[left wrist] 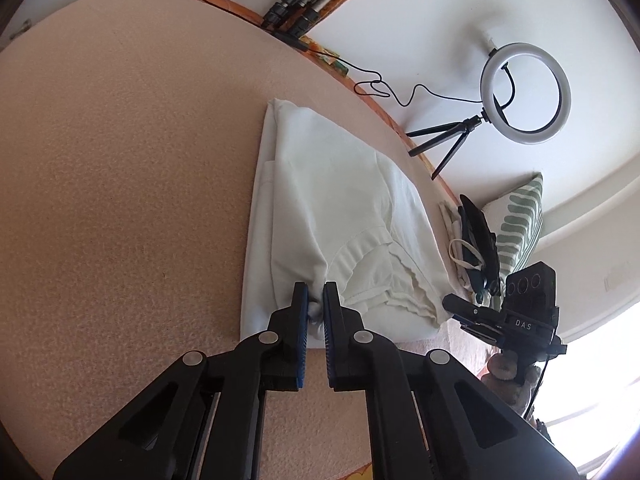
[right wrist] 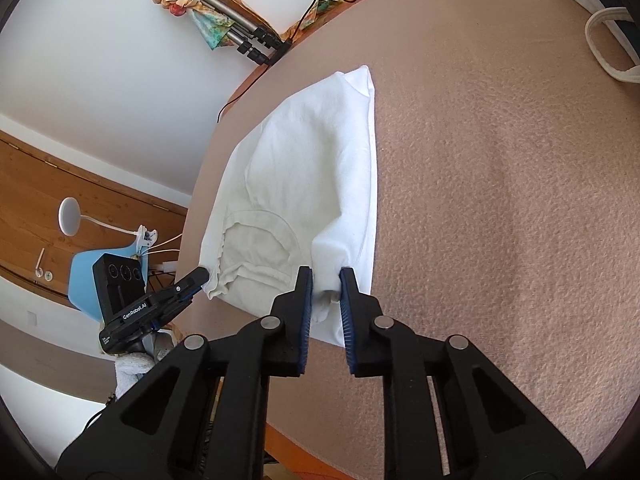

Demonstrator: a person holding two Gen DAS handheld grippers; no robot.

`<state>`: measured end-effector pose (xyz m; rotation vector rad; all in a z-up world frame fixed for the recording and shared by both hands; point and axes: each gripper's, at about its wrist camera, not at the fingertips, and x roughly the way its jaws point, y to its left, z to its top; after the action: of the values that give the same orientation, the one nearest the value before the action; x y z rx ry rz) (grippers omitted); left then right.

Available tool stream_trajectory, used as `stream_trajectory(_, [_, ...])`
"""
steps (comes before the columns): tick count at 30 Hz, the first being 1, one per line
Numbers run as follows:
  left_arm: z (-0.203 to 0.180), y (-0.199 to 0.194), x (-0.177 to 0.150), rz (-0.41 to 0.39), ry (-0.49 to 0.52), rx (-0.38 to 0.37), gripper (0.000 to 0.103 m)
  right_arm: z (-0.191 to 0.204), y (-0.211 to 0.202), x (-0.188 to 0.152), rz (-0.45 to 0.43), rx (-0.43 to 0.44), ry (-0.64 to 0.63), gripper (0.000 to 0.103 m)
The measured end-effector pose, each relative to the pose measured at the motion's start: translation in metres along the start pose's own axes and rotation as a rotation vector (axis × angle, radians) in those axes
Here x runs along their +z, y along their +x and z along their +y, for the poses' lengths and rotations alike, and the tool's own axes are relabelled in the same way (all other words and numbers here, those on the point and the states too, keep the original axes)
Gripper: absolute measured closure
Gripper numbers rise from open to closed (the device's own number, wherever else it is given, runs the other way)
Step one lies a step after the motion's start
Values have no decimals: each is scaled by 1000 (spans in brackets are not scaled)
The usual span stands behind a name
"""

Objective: Fold small clothes
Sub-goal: 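Grasp the edge of the folded shirt with both tools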

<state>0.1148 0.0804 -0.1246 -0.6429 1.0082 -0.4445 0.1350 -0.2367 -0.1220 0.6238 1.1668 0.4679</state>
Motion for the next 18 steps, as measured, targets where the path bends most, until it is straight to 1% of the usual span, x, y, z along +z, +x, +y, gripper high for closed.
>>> stream_trajectory(2, [-4, -8, 2, -30, 14, -2, 98, 0, -1, 0, -7, 11, 13, 94])
stream_trajectory(5, [-5, -24, 6, -74, 25, -8, 99, 1, -9, 1, -20, 73, 52, 95])
stream_trajectory(6, [-4, -27, 6, -73, 24, -10, 99, 4, -12, 1, -29, 87, 49, 95])
stream_trajectory(8, [0, -27, 3, -68, 45, 38, 99, 10, -18, 0, -37, 95, 30, 96])
stream_trajectory(10, [6, -21, -3, -40, 50, 69, 99, 12, -17, -3, -24, 75, 8, 96])
stream_trajectory(13, [13, -13, -9, -10, 48, 101, 99, 9, -2, -11, 27, -7, -15, 96])
stream_trajectory(15, [14, -11, -11, 3, 53, 113, 99, 3, 4, -16, 49, -38, -15, 96])
stream_trajectory(18, [12, -13, -11, 8, 68, 124, 99, -1, 6, -18, 77, -48, -37, 96])
